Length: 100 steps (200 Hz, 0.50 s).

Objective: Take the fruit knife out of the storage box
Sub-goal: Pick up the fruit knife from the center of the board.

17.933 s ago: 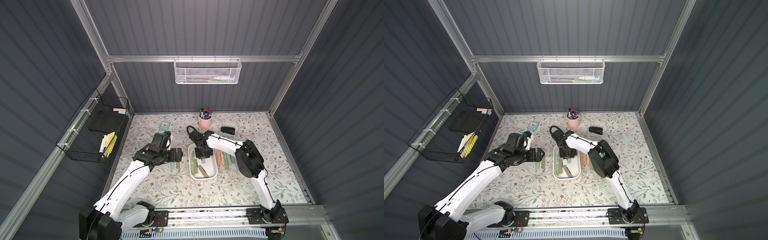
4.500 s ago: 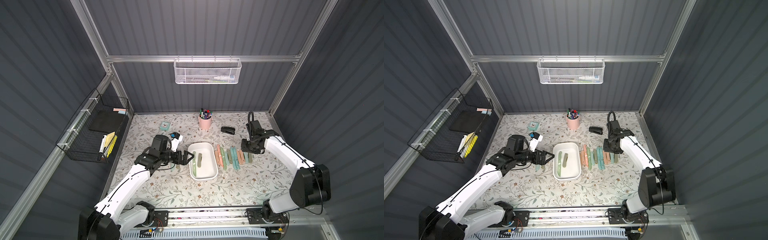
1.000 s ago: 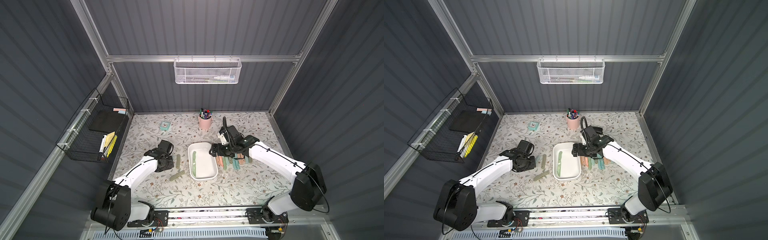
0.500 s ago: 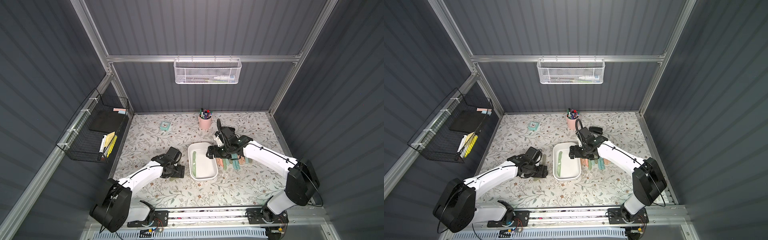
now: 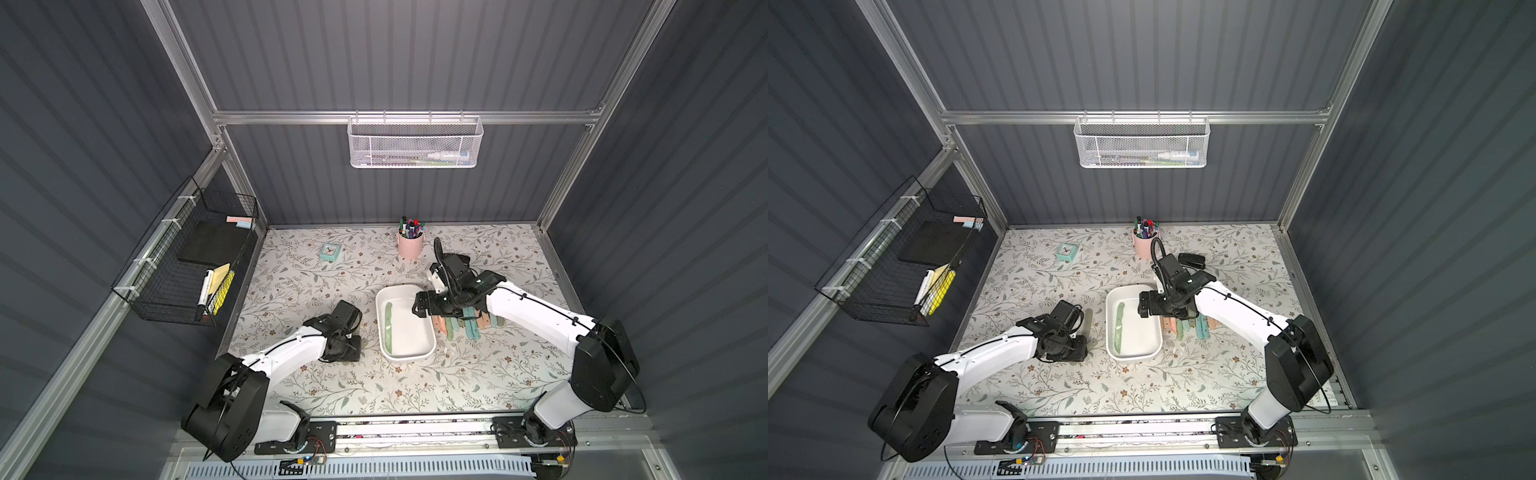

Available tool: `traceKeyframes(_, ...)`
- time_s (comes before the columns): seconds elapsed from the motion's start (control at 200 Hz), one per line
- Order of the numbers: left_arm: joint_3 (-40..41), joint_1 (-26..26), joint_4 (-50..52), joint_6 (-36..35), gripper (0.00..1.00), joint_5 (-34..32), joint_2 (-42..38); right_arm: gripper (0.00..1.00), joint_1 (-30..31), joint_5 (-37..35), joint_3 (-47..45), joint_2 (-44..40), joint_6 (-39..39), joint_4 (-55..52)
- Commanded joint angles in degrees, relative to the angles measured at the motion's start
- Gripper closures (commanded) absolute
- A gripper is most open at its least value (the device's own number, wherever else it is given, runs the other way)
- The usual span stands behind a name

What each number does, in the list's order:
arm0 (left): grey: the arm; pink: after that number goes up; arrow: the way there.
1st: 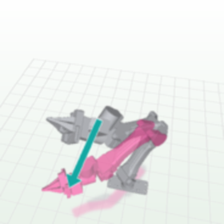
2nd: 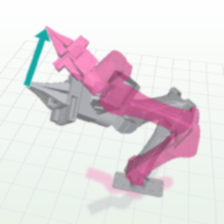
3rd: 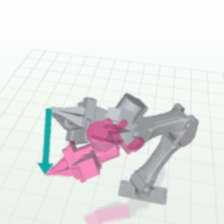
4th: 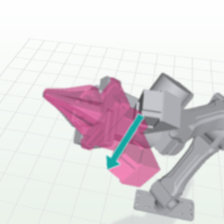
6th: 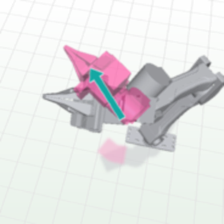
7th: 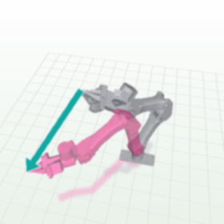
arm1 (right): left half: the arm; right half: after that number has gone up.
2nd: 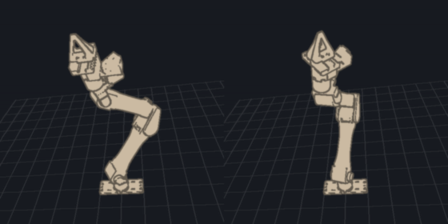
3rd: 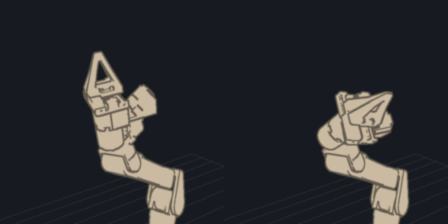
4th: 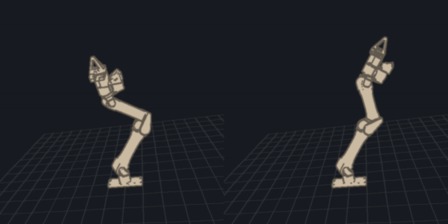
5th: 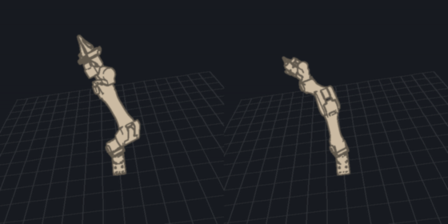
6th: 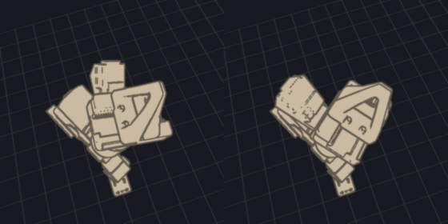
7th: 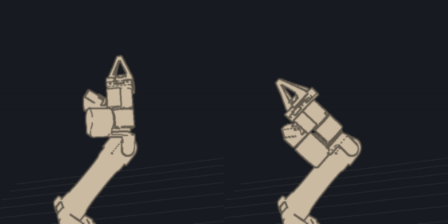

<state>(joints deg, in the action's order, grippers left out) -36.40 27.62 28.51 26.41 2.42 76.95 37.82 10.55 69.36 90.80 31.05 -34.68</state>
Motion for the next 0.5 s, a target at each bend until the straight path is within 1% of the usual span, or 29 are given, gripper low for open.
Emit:
traceKeyframes(0.0,2.1,0.4,-0.7,0.8,0.61,0.8,0.9,0.08,0.1,0.0,1.6,-0.3,0.5,-1.5)
traceKeyframes(0.16,2.8,0.5,-1.2,1.9,0.68,0.9,0.4,0.08,0.1,0.1,2.0,0.1,0.7,-1.6)
traceKeyframes(0.355,3.8,0.8,-1.6,4.3,0.72,-0.8,-1.8,0.08,0.1,0.1,2.2,0.5,0.8,-1.8)
traceKeyframes(0.4,4.0,0.8,-1.7,4.3,0.70,-0.9,-1.9,0.08,0.1,0.0,2.0,0.6,0.8,-1.7)
traceKeyframes(0.46,3.8,0.8,-1.4,4.1,0.61,-1.0,-1.1,0.08,0.1,-0.1,2.0,0.8,0.9,-1.9)
traceKeyframes(0.495,3.6,0.9,-1.3,4.1,0.58,-1.1,-0.5,0.08,0.1,0.0,1.9,0.9,0.9,-1.9)
